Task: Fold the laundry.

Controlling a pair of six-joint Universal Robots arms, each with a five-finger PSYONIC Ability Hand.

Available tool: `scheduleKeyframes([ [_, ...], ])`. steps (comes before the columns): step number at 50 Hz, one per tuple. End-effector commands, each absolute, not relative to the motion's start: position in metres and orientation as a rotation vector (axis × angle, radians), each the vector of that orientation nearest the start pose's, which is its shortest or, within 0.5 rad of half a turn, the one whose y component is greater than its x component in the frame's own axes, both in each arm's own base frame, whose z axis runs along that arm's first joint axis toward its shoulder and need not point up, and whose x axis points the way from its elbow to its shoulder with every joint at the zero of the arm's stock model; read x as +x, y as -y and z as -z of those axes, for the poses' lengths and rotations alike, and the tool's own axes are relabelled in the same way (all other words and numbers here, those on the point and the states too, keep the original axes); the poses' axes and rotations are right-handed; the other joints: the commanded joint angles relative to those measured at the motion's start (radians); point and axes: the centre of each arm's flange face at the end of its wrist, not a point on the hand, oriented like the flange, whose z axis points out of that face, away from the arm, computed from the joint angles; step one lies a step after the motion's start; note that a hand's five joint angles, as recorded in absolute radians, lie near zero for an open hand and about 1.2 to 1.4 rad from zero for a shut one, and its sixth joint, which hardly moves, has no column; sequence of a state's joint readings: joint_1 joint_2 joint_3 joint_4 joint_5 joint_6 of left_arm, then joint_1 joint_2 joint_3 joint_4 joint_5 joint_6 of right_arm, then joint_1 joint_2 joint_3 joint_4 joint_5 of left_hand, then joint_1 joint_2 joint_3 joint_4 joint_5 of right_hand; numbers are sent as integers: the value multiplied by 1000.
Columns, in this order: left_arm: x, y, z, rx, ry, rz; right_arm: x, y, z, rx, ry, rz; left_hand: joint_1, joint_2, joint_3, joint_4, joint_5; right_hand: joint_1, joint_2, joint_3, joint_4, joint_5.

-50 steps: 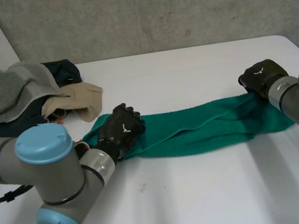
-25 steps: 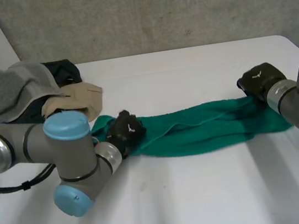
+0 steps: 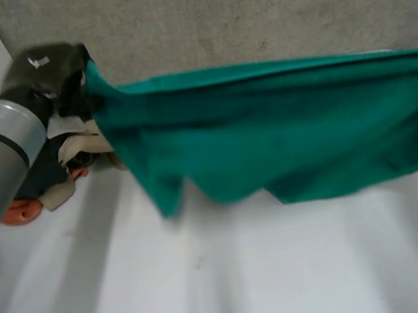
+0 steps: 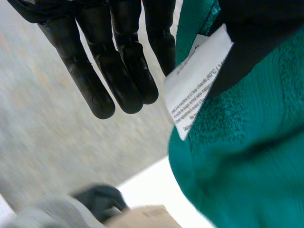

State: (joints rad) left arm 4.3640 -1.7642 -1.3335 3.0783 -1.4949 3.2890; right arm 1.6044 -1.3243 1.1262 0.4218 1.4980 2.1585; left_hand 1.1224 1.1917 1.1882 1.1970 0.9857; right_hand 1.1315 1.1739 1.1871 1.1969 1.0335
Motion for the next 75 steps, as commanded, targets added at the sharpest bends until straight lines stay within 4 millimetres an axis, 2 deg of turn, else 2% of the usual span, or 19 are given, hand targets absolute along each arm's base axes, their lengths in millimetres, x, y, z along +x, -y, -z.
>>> scheduleKeyframes([
  [1,-263,304,-255,732,-2566,2125,161,344,-273,1143,1985,-1467,274,205,208,199,236,265,222,209,199,188],
  [6,-274,336,-218,762,-2595,2054,177,362,-248,1162,1967,-1505,274,205,208,199,236,265,222,209,199,188],
  [8,-280,349,-220,775,-2541,2108,183,373,-253,1140,1899,-1572,274,205,208,199,236,265,222,209,199,188],
  [11,-293,384,-249,755,-2290,2353,194,401,-285,1007,1693,-1765,274,205,208,199,236,265,222,209,199,188],
  [13,-301,402,-292,687,-1983,2586,199,417,-321,855,1508,-1927,274,205,208,199,236,265,222,209,199,188],
  [16,-304,412,-347,556,-1562,2846,207,424,-369,680,1247,-2141,274,205,208,199,236,265,222,209,199,188],
  [21,-302,408,-392,409,-1190,3039,220,411,-401,606,1044,-2288,274,205,208,199,236,265,222,209,199,188],
  [27,-301,410,-363,449,-1351,2959,226,406,-372,706,1136,-2266,274,205,208,199,236,265,222,209,199,188],
  [28,-301,411,-344,476,-1429,2917,226,405,-360,731,1176,-2247,274,205,208,199,236,265,222,209,199,188],
  [31,-300,410,-317,515,-1536,2851,227,404,-342,770,1232,-2221,274,205,208,199,236,265,222,209,199,188],
  [35,-297,404,-271,570,-1719,2729,227,401,-308,839,1350,-2154,274,205,208,199,236,265,222,209,199,188],
  [40,-289,385,-212,644,-1971,2524,223,386,-242,1018,1625,-1972,274,205,208,199,236,265,222,209,199,188],
  [44,-280,364,-190,684,-2135,2369,221,366,-208,1145,1805,-1859,274,205,208,199,236,265,222,209,199,188],
  [49,-270,349,-177,702,-2264,2229,217,353,-190,1173,2038,-1805,274,205,208,199,236,265,222,209,199,188],
  [54,-263,346,-173,695,-2309,2169,194,368,-174,979,2322,-1808,274,205,208,199,236,265,222,209,199,188],
  [56,-262,346,-174,692,-2315,2164,187,377,-166,884,2434,-1810,274,205,208,199,236,-120,-163,-176,-186,-197],
  [59,-262,347,-174,690,-2313,2168,183,381,-160,804,2550,-1779,274,205,208,199,236,-301,-343,-356,-366,-377],
  [67,-261,349,-185,675,-2283,2199,160,391,-146,713,2656,-1654,274,205,208,199,236,-324,-367,-380,-390,-401],
  [75,-261,351,-188,675,-2270,2211,155,387,-145,704,2711,-1584,274,205,208,199,236,-321,-364,-377,-387,-398],
])
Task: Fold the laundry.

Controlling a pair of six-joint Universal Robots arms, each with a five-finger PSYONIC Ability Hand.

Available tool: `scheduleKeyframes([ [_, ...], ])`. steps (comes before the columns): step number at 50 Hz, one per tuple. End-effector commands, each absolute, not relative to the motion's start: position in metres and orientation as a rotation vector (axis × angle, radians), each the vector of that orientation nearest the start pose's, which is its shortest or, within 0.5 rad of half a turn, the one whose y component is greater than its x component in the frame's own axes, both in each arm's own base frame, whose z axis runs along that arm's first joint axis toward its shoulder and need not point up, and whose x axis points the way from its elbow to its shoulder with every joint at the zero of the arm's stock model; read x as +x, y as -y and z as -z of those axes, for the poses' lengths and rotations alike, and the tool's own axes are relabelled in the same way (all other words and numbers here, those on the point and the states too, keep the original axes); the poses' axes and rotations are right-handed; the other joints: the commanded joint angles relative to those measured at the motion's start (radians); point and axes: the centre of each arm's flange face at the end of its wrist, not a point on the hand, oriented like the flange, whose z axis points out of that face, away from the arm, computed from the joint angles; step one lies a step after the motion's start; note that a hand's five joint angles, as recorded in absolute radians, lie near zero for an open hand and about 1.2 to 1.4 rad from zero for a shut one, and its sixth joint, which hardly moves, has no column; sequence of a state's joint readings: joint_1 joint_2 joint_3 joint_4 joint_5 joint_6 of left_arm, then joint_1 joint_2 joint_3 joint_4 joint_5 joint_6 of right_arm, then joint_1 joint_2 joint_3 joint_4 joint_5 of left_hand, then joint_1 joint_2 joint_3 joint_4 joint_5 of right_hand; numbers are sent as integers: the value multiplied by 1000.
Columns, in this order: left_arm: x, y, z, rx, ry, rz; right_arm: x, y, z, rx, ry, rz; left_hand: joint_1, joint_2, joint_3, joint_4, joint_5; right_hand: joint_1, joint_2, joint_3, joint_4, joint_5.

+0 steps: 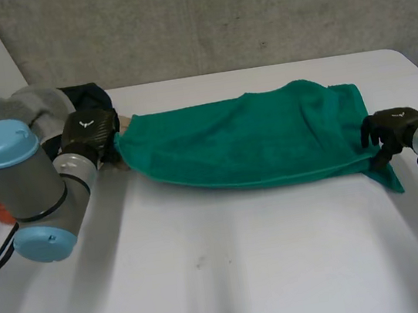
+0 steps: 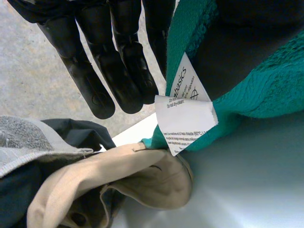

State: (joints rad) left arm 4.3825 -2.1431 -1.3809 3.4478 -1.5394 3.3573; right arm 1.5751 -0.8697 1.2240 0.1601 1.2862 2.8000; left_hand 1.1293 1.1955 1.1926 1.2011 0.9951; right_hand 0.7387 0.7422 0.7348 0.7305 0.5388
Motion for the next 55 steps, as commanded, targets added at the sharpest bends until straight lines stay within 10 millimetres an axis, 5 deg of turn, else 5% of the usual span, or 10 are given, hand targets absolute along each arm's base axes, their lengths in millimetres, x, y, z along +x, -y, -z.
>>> scheduleKeyframes([
  [1,-261,351,-189,674,-2268,2213,155,386,-145,-675,-2586,1499,267,201,204,195,227,71,68,75,80,97],
  [7,-256,354,-188,654,-2271,2205,154,382,-145,-671,-2601,1454,267,201,204,195,227,221,217,224,229,246],
  [9,-254,354,-188,652,-2277,2193,154,381,-143,-676,-2608,1438,267,201,204,195,227,656,653,660,665,682],
  [14,-250,342,-194,670,-2336,2119,153,371,-144,-754,-2625,1416,267,201,204,195,227,658,654,661,666,683],
  [22,-234,288,-202,750,-2556,1801,123,339,-202,-1147,-2679,1540,267,201,204,195,227,658,654,661,666,683],
  [29,-214,224,-194,994,-2578,1500,112,289,-203,-1494,-2731,1171,267,201,204,195,227,658,654,661,666,683],
  [34,-210,200,-180,1216,-2474,1376,106,288,-205,-1558,-2737,1191,267,201,204,195,227,658,654,661,666,683],
  [42,-230,237,-184,1169,-2335,1614,113,323,-200,-1522,-2686,1545,267,201,204,195,227,658,654,661,666,683],
  [47,-247,279,-176,1050,-2335,1747,152,351,-189,-1600,-2505,1740,267,201,204,195,227,658,654,661,666,683],
  [55,-259,334,-157,853,-2311,1765,183,396,-168,-1662,-2334,1996,267,201,204,195,227,658,654,661,666,683],
])
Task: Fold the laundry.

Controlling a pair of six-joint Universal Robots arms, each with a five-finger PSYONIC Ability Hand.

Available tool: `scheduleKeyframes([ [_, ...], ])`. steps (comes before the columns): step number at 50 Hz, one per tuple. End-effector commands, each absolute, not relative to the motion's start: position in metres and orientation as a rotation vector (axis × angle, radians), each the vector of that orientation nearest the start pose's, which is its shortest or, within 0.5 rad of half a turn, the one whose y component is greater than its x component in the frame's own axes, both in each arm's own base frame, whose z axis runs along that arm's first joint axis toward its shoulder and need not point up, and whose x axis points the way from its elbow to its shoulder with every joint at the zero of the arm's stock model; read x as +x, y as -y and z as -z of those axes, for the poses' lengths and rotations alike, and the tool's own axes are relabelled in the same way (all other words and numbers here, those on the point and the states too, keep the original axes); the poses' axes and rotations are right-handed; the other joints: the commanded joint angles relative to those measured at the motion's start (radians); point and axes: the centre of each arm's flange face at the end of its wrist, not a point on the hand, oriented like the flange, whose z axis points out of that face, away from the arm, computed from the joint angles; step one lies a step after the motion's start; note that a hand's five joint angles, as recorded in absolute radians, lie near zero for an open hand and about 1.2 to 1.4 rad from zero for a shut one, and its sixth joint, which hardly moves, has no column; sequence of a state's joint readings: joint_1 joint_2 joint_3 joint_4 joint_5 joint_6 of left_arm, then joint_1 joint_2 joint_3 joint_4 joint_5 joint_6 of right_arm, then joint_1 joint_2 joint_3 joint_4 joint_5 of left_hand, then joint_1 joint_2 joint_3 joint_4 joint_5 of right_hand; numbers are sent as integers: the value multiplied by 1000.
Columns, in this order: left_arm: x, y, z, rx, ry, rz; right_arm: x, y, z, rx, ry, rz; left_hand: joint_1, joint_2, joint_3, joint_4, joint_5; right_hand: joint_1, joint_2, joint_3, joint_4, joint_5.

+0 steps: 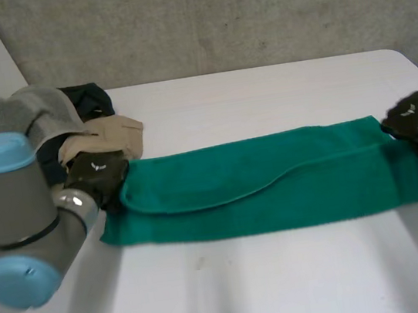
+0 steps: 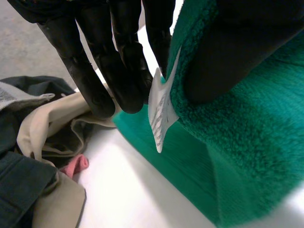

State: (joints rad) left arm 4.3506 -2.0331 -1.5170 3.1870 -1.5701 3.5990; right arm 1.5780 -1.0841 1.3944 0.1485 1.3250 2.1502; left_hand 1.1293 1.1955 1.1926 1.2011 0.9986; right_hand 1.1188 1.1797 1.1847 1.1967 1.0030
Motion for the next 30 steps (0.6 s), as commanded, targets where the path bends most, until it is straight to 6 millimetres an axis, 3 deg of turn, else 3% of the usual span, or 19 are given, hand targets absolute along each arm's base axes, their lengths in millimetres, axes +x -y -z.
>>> scheduleKeyframes([
  [1,-260,344,-154,828,-2297,1768,187,406,-165,-1661,-2306,2059,267,201,204,195,223,277,217,212,200,219],
  [7,-268,379,-147,753,-2241,1821,197,442,-155,-1633,-2254,2279,267,201,204,195,223,277,217,212,200,219],
  [12,-275,393,-141,746,-2220,1854,209,458,-139,-1642,-2215,2308,267,201,204,195,223,277,217,212,200,219],
  [13,-277,395,-140,750,-2214,1869,213,461,-133,-1645,-2200,2316,267,201,204,195,223,159,98,93,81,101],
  [14,-279,396,-141,750,-2209,1877,215,462,-129,-1648,-2194,2313,6,-60,-58,-66,-38,-304,-365,-370,-382,-363],
  [15,-280,397,-142,751,-2205,1884,217,463,-128,-1649,-2188,2317,-462,-528,-525,-534,-506,-800,-861,-866,-878,-859],
  [16,-284,397,-144,750,-2197,1904,219,464,-125,-1653,-2172,2322,-955,-1021,-1018,-1027,-999,-944,-1005,-1010,-1022,-1003],
  [17,-286,397,-145,753,-2189,1916,220,465,-126,-1652,-2168,2329,-794,-860,-858,-866,-838,-944,-1005,-1010,-1022,-1003],
  [18,-286,398,-146,751,-2182,1926,220,466,-128,-1641,-2166,2335,-854,-920,-917,-925,-897,-944,-1005,-1010,-1022,-1003],
  [19,-287,398,-148,748,-2176,1938,220,466,-130,-1627,-2165,2343,-955,-1021,-1018,-1027,-999,-944,-1005,-1010,-1022,-1003],
  [23,-289,397,-156,730,-2143,1986,222,459,-157,-1538,-2162,2372,-955,-1021,-1018,-1027,-999,-944,-1005,-1010,-1022,-1003],
  [28,-282,387,-175,719,-2132,1998,210,430,-203,-1332,-2195,2330,-955,-1021,-1018,-1027,-999,-944,-1005,-1010,-1022,-1003],
  [30,-279,380,-180,719,-2139,1991,194,418,-212,-1275,-2260,2253,-955,-1021,-1018,-1027,-999,-944,-1005,-1010,-1022,-1003],
])
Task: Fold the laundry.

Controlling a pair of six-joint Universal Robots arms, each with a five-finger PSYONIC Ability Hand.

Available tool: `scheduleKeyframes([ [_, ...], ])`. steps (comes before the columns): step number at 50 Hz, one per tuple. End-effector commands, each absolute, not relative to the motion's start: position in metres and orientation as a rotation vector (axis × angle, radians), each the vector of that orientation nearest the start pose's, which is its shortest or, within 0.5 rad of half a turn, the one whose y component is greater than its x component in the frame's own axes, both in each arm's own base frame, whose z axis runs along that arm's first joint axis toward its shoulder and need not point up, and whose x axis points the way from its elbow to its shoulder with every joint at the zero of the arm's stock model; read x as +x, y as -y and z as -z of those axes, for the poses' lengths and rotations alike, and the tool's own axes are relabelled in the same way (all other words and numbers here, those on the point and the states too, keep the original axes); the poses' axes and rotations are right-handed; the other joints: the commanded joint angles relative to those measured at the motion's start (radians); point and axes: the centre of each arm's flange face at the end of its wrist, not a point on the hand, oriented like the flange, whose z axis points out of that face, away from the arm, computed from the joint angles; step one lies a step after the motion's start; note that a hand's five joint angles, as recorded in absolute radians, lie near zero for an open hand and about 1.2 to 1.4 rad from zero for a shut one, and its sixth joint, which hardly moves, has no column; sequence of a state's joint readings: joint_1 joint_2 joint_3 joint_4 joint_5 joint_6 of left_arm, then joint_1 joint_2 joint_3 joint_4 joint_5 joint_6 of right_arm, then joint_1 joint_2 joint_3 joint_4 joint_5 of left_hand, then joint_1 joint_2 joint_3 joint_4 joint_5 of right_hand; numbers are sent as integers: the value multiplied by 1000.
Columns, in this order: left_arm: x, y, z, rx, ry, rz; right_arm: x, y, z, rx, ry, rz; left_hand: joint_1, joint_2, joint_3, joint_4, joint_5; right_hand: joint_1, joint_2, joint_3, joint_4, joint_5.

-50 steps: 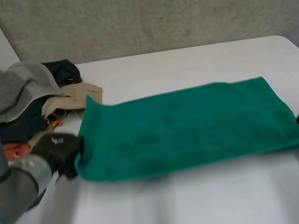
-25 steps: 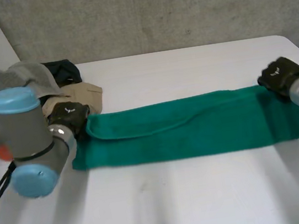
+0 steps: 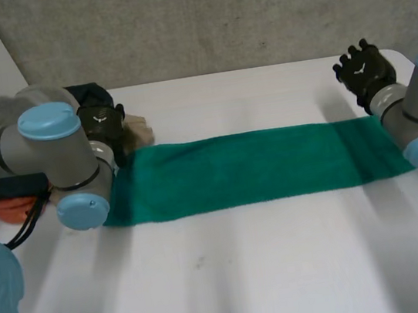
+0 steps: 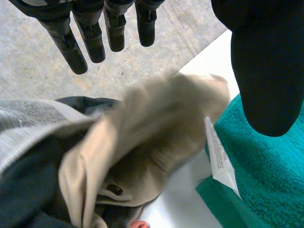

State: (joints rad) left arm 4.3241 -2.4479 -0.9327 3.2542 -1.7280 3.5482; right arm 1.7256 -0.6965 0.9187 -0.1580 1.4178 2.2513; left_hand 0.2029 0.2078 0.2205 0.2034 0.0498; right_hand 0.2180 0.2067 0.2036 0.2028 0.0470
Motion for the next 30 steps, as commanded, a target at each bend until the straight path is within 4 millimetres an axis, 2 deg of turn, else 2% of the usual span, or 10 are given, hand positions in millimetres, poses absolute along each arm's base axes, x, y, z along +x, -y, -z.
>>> scheduleKeyframes([
  [1,-278,375,-180,728,-2149,1979,180,414,-214,-1245,-2313,2193,-28,-33,-46,-29,-50,-34,-23,-20,-19,-38],
  [4,-275,366,-180,738,-2165,1958,161,406,-210,-1214,-2398,2062,-28,-33,-46,-29,-50,87,98,101,102,83],
  [5,-274,361,-180,746,-2177,1946,152,400,-203,-1202,-2447,1960,-28,-33,-46,-29,-50,177,189,192,192,174],
  [10,-270,347,-173,751,-2229,1909,132,385,-179,-1145,-2555,1693,-28,-33,-46,-29,-50,366,377,380,381,362],
  [13,-273,342,-172,749,-2256,1918,126,384,-162,-1126,-2571,1633,-28,-33,-46,-29,-50,372,383,386,387,368],
  [23,-278,338,-170,730,-2306,1942,123,396,-123,-1142,-2574,1619,-28,-33,-46,-29,-50,427,439,442,443,424],
  [25,-278,337,-170,730,-2307,1940,123,396,-119,-1141,-2579,1608,-28,-33,-46,-29,-50,576,588,591,592,573],
  [26,-278,337,-170,732,-2307,1940,121,399,-117,-1139,-2584,1613,-28,-33,-46,-29,-50,1172,1184,1187,1187,1169],
  [28,-278,337,-169,733,-2308,1938,118,403,-120,-1112,-2587,1645,-28,-33,-46,-29,-50,1178,1190,1193,1193,1175],
  [30,-278,336,-171,731,-2307,1940,102,408,-120,-1070,-2619,1701,-28,-33,-46,-29,-50,1178,1190,1193,1193,1175],
])
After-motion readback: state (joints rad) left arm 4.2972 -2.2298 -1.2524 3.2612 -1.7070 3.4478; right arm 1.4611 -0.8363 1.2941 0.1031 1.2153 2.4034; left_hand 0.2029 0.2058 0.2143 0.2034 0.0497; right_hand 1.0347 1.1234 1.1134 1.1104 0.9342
